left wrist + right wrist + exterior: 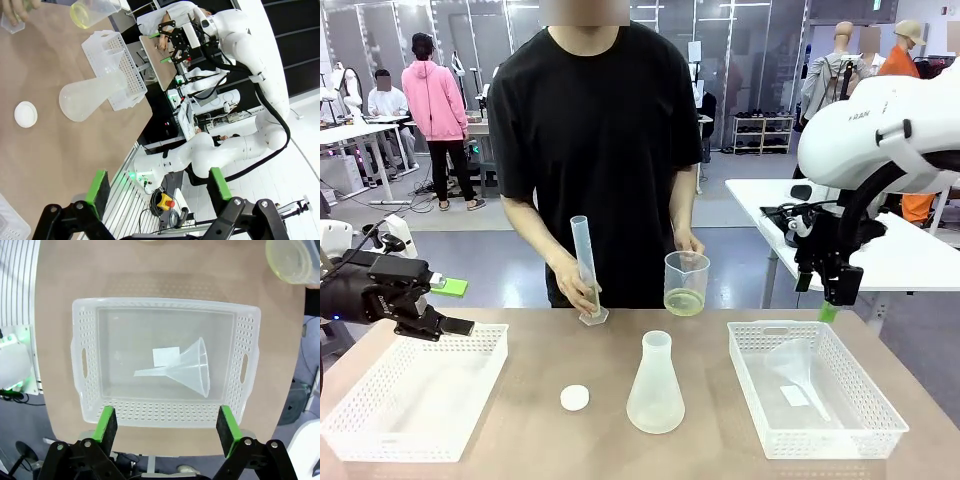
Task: Prepare the solutions needed for the experiment.
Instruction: Pick up the Plastic Funnel and insert it into the Big flask.
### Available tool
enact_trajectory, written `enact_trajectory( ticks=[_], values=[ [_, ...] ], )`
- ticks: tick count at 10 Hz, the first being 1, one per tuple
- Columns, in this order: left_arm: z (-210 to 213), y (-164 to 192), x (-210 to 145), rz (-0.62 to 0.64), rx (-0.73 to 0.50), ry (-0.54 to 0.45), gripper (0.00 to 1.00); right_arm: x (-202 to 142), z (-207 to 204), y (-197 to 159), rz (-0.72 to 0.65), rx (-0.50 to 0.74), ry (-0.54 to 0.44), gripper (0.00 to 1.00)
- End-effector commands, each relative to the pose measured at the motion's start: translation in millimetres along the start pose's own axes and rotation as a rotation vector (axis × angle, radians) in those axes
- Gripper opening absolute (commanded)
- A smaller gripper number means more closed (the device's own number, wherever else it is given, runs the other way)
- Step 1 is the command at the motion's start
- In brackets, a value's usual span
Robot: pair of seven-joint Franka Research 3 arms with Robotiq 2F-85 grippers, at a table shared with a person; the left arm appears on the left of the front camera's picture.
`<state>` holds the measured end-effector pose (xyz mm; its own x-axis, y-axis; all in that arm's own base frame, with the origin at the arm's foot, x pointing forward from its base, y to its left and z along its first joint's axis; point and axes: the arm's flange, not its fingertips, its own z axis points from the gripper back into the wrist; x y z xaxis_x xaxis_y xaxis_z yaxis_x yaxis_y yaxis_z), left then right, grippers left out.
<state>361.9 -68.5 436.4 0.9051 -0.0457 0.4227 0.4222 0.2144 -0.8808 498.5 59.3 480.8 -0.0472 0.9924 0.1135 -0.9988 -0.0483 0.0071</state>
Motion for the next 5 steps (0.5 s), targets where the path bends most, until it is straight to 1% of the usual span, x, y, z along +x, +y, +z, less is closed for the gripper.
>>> enact_trajectory(
  ticks=[1, 5],
  values=[
    [0, 1, -2, -0.02, -0.009, 0.008, 1.0, -4, -11, -24, 0.056, 0.039, 0.02, 1.0],
    [0, 1, -2, -0.02, -0.009, 0.008, 1.0, -12, -42, -57, 0.103, 0.154, 0.007, 1.0]
  ],
)
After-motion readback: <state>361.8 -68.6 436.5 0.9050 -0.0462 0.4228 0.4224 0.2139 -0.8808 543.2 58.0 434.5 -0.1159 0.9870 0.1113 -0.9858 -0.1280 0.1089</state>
